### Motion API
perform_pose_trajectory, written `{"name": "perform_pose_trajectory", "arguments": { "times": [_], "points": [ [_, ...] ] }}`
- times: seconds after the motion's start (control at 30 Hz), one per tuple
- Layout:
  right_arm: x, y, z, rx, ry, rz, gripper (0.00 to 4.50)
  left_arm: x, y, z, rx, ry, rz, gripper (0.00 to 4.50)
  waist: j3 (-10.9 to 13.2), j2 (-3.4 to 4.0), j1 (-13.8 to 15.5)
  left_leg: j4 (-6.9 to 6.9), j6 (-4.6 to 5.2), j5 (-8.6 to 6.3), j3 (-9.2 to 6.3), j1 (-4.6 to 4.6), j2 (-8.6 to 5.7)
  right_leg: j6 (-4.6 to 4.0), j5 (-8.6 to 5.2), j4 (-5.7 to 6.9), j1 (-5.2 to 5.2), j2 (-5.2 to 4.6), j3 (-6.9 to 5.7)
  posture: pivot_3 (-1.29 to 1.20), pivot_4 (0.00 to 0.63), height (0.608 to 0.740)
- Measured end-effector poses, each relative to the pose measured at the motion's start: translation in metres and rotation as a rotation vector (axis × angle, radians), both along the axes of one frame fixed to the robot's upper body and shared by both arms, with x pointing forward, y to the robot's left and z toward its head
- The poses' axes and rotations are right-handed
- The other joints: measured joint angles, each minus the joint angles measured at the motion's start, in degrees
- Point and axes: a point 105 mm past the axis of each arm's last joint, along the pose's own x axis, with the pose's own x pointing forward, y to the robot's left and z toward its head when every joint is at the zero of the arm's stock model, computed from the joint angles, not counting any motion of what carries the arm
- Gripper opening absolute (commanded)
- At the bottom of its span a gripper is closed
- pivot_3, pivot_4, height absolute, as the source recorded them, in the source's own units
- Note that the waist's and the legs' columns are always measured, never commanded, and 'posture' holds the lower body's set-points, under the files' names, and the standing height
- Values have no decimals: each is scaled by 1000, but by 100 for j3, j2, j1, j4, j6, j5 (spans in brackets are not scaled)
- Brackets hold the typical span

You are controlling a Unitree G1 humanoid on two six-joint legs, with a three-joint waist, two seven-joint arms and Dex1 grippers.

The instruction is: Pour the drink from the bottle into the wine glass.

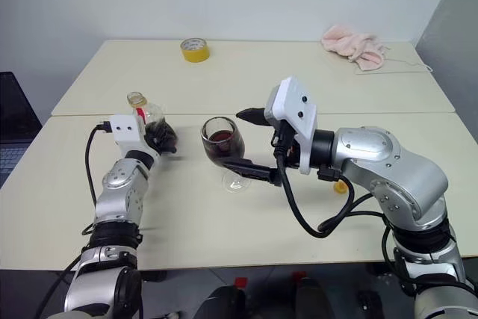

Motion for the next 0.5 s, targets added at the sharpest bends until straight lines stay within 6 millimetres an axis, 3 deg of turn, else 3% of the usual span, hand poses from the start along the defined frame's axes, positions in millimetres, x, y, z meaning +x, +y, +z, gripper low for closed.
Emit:
{"name": "perform_pose_trajectory", "arguments": {
  "times": [0.5],
  "points": [
    [0, 4, 0, -8, -1, 14, 4500, 14, 3, -1, -14, -13, -4, 683, -1, -2, -6, 0, 0, 0, -1, -1, -2, 0, 0, 0, -1, -1, 0, 0, 150, 740]
  ]
}}
